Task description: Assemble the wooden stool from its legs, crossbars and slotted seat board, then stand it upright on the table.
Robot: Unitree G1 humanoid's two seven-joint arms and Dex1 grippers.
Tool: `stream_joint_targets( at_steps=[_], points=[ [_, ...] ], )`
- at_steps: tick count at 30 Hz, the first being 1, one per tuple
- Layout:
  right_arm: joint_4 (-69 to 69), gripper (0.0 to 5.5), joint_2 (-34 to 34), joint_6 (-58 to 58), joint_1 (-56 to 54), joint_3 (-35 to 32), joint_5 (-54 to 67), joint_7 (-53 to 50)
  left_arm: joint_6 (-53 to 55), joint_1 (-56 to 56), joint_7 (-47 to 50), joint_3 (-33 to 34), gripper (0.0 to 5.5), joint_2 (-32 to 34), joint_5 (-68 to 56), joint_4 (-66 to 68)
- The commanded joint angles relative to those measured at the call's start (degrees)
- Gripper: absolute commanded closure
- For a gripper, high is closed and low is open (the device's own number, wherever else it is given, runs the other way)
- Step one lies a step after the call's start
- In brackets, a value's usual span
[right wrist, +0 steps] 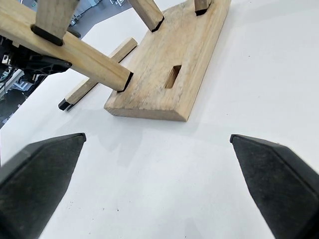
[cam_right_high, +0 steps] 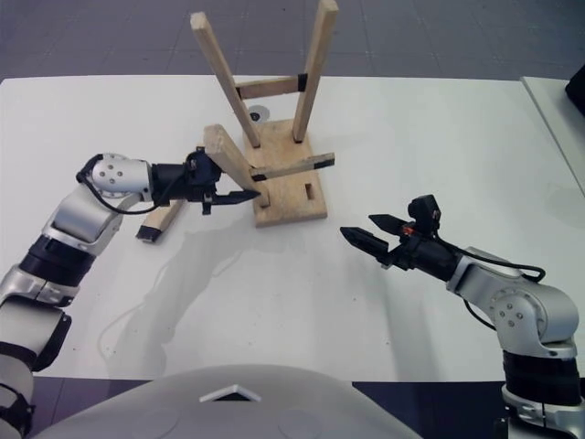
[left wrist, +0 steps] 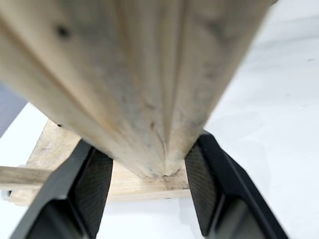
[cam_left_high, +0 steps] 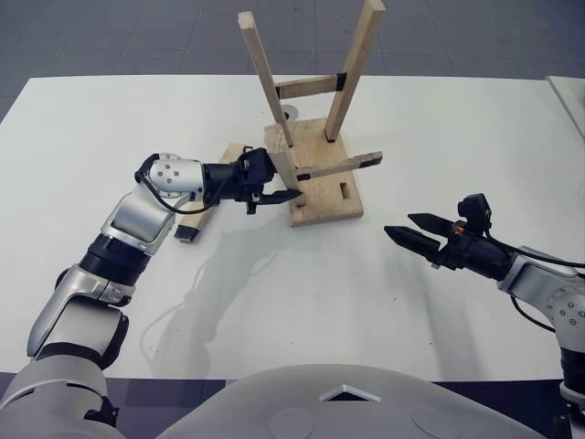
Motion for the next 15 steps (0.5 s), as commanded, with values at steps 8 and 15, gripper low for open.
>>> stream_joint_targets(
  at_steps=[8, 15],
  points=[
    [-0.98, 0.1, 1.99, 1.07, -1.68, 0.29, -1.53, -0.9, 4.54, 2.67, -4.11, 2.09, 3.46, -2.02, 3.11, 3.9],
    [-1.46, 0.1, 2.48, 1.41, -1.85, 0.61, -1.65, -0.8, 7.58, 4.58, -4.68, 6.36, 2.26, -4.09, 1.27, 1.26]
  ],
)
